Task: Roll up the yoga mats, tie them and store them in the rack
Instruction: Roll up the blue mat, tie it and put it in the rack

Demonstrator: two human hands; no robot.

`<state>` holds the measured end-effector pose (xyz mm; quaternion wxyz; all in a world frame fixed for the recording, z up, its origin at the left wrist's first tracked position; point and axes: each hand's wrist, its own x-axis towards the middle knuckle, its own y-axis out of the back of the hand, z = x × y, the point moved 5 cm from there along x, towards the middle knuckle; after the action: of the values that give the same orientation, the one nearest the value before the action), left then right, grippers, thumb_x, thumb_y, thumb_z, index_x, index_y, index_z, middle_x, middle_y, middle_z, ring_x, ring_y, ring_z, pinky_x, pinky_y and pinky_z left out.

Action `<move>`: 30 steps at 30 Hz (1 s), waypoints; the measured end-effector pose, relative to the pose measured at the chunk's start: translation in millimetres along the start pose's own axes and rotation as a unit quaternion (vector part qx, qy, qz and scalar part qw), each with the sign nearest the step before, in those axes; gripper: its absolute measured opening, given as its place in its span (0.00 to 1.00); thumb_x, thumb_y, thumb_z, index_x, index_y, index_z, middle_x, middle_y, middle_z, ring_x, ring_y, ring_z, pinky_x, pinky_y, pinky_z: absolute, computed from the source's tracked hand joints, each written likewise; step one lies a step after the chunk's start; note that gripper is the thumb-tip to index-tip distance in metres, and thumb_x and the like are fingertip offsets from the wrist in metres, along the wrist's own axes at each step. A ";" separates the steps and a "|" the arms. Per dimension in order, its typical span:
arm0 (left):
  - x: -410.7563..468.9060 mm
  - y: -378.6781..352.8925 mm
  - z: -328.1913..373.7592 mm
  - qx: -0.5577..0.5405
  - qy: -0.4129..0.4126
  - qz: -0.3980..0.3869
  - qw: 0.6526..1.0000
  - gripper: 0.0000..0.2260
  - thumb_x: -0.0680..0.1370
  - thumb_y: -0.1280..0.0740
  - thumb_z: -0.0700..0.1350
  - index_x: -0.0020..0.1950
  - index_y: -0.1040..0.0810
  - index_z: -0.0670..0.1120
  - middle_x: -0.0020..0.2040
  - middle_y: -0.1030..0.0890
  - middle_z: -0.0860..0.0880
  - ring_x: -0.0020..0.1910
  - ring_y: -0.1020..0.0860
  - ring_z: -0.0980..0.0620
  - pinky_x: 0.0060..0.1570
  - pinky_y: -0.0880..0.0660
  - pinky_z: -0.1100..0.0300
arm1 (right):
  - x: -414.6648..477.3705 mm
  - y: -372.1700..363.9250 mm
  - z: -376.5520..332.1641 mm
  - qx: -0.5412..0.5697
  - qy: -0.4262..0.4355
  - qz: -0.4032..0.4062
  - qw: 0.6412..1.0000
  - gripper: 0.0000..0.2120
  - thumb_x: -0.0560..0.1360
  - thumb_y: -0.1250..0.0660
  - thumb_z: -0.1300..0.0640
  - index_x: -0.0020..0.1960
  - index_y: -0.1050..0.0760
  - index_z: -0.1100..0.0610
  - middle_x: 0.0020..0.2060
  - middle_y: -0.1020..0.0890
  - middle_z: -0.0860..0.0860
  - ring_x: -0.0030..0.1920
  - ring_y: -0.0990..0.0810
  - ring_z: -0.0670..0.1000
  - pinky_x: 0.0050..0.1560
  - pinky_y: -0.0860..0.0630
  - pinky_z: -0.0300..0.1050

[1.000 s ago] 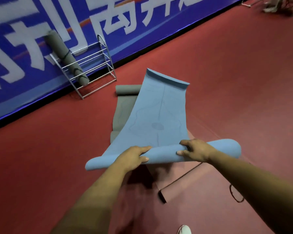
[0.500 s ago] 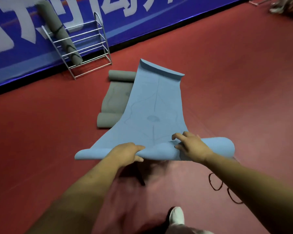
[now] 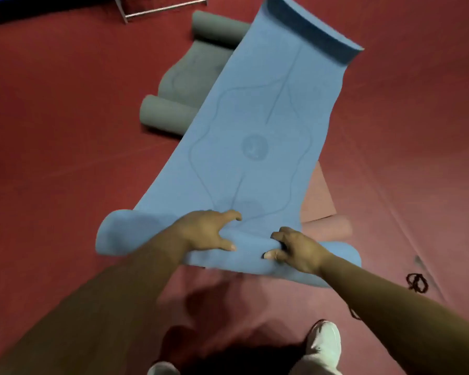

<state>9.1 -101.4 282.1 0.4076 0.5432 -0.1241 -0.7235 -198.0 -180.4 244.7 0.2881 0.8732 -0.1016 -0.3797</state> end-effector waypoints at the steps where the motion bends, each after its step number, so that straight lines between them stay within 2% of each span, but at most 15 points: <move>1: 14.3 -13.1 -8.6 -0.009 0.003 -0.001 1.000 0.26 0.73 0.31 0.63 0.66 0.36 0.59 0.54 0.22 0.49 0.54 0.24 0.47 0.54 0.29 0.54 | 17.1 -15.7 15.0 0.017 0.001 -0.007 1.000 0.21 0.74 0.33 0.36 0.44 0.29 0.55 0.40 0.24 0.49 0.42 0.24 0.52 0.48 0.25 0.50; 3: 38.5 -38.2 -34.5 -0.019 0.005 -0.008 1.000 0.21 0.72 0.31 0.64 0.57 0.35 0.56 0.43 0.24 0.51 0.43 0.25 0.48 0.45 0.28 0.54 | 49.4 -47.4 31.4 0.041 0.009 -0.032 0.999 0.20 0.75 0.33 0.37 0.42 0.28 0.53 0.36 0.22 0.46 0.39 0.23 0.49 0.46 0.24 0.47; 5: 52.3 -63.5 -70.3 -0.017 0.008 -0.019 1.000 0.22 0.69 0.29 0.67 0.52 0.34 0.58 0.41 0.24 0.52 0.42 0.24 0.50 0.45 0.27 0.53 | 82.0 -81.1 33.3 0.060 0.028 -0.066 0.996 0.15 0.76 0.34 0.38 0.40 0.28 0.48 0.37 0.21 0.43 0.41 0.22 0.46 0.45 0.25 0.41; 9: 69.3 -114.6 -144.8 -0.004 0.026 -0.053 0.998 0.25 0.61 0.25 0.68 0.51 0.30 0.61 0.47 0.25 0.55 0.49 0.25 0.54 0.53 0.26 0.54 | 144.6 -136.4 23.1 0.075 0.059 -0.107 0.990 0.14 0.76 0.34 0.36 0.42 0.24 0.45 0.40 0.18 0.42 0.43 0.19 0.42 0.48 0.24 0.37; 12: 79.2 -141.4 -189.1 -0.025 0.070 -0.052 0.996 0.24 0.63 0.24 0.67 0.55 0.25 0.63 0.52 0.22 0.58 0.53 0.23 0.56 0.58 0.26 0.56 | 182.7 -169.9 22.1 0.085 0.072 -0.133 0.985 0.17 0.76 0.35 0.36 0.45 0.22 0.49 0.40 0.17 0.43 0.41 0.19 0.42 0.46 0.25 0.36; 15: 94.2 -171.6 -216.1 -0.057 0.098 -0.031 0.993 0.21 0.66 0.24 0.64 0.57 0.21 0.62 0.52 0.19 0.61 0.53 0.21 0.59 0.59 0.25 0.59 | 211.9 -195.9 32.7 0.094 0.091 -0.143 0.981 0.22 0.77 0.35 0.37 0.51 0.24 0.57 0.42 0.20 0.45 0.43 0.20 0.43 0.46 0.27 0.37; 17: 101.3 -189.4 -223.9 -0.068 0.101 -0.012 0.993 0.19 0.67 0.25 0.63 0.56 0.21 0.62 0.51 0.18 0.63 0.52 0.21 0.61 0.59 0.25 0.59 | 224.9 -209.5 41.5 0.093 0.096 -0.159 0.978 0.23 0.77 0.35 0.38 0.52 0.25 0.60 0.42 0.20 0.48 0.42 0.20 0.45 0.47 0.25 0.38; 19: 103.7 -201.6 -223.3 -0.066 0.096 0.001 0.993 0.17 0.69 0.26 0.63 0.55 0.21 0.62 0.49 0.18 0.63 0.51 0.21 0.61 0.58 0.25 0.58 | 230.1 -221.5 48.5 0.090 0.100 -0.177 0.975 0.22 0.77 0.35 0.37 0.51 0.24 0.57 0.44 0.18 0.50 0.45 0.17 0.48 0.52 0.23 0.42; 22: 96.6 -208.5 -210.9 -0.041 0.097 0.020 0.994 0.15 0.72 0.27 0.61 0.55 0.21 0.59 0.48 0.18 0.60 0.49 0.20 0.58 0.56 0.24 0.56 | 221.9 -228.8 51.7 0.072 0.107 -0.180 0.975 0.17 0.75 0.35 0.33 0.48 0.24 0.47 0.45 0.19 0.39 0.49 0.19 0.43 0.57 0.25 0.41; 23: 92.1 -207.8 -206.0 -0.026 0.101 0.029 0.994 0.14 0.73 0.29 0.61 0.55 0.21 0.58 0.48 0.18 0.59 0.49 0.21 0.56 0.55 0.24 0.55 | 216.2 -226.9 49.5 0.070 0.108 -0.169 0.977 0.17 0.75 0.36 0.33 0.46 0.25 0.46 0.43 0.20 0.37 0.48 0.20 0.40 0.55 0.26 0.38; 25: 82.2 -204.0 -195.0 0.013 0.110 0.046 0.993 0.13 0.74 0.31 0.61 0.54 0.23 0.56 0.47 0.19 0.57 0.48 0.22 0.53 0.54 0.25 0.53 | 202.5 -219.0 43.9 0.071 0.116 -0.132 0.982 0.19 0.76 0.36 0.34 0.40 0.26 0.49 0.33 0.23 0.36 0.37 0.23 0.37 0.46 0.29 0.35; 27: 75.8 -202.1 -183.9 0.048 0.120 0.059 0.990 0.13 0.75 0.33 0.62 0.53 0.24 0.56 0.46 0.21 0.57 0.48 0.22 0.52 0.53 0.26 0.53 | 188.7 -216.7 47.3 0.080 0.114 -0.095 0.986 0.22 0.75 0.36 0.33 0.39 0.25 0.51 0.30 0.23 0.39 0.33 0.24 0.39 0.44 0.29 0.37; 30: 73.2 -212.9 -165.5 0.031 0.115 0.037 0.992 0.12 0.76 0.33 0.61 0.51 0.25 0.53 0.43 0.21 0.56 0.45 0.22 0.52 0.48 0.26 0.56 | 169.9 -228.5 62.1 0.035 0.116 -0.063 0.991 0.23 0.75 0.41 0.28 0.44 0.25 0.47 0.40 0.21 0.41 0.44 0.22 0.44 0.51 0.29 0.39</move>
<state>53.4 24.7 36.8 0.4287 0.6301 -0.1183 -0.6365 -134.9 -88.3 -24.5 0.2429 0.9254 -0.0251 -0.2899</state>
